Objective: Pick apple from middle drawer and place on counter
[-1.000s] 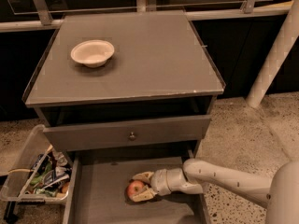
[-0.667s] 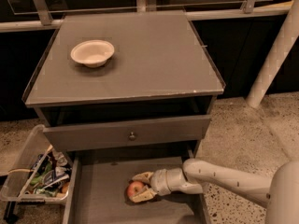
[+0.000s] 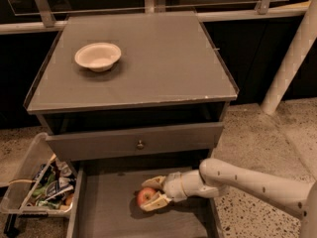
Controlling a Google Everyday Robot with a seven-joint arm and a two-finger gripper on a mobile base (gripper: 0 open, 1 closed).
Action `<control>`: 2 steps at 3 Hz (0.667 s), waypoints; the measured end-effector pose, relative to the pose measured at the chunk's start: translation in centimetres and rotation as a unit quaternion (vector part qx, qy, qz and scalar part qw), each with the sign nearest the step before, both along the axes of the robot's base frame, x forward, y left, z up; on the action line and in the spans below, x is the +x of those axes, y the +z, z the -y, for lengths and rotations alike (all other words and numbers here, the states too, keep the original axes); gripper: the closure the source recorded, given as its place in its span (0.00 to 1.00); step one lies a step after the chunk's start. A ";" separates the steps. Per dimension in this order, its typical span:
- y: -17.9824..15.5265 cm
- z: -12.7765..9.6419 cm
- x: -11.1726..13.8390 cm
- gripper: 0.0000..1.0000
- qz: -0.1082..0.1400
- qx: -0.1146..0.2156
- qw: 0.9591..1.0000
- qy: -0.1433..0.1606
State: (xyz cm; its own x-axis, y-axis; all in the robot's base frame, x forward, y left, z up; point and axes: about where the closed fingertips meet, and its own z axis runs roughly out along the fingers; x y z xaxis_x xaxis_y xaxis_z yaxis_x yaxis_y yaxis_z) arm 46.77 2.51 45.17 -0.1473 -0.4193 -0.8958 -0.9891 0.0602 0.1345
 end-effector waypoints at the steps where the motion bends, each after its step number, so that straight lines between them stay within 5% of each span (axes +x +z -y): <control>1: 4.3 1.4 -0.2 1.00 0.022 -0.008 1.000 0.002; 2: 9.8 3.2 0.0 1.00 0.041 -0.022 0.999 0.003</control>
Offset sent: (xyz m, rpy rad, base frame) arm 0.0068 -0.0615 0.1777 -0.0903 -0.1477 0.0010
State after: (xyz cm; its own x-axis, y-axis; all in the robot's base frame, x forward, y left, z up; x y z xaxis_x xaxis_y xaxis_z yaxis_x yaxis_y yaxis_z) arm 46.74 -0.73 54.97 -0.0718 -0.4589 -0.8856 -0.9970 0.0586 0.0505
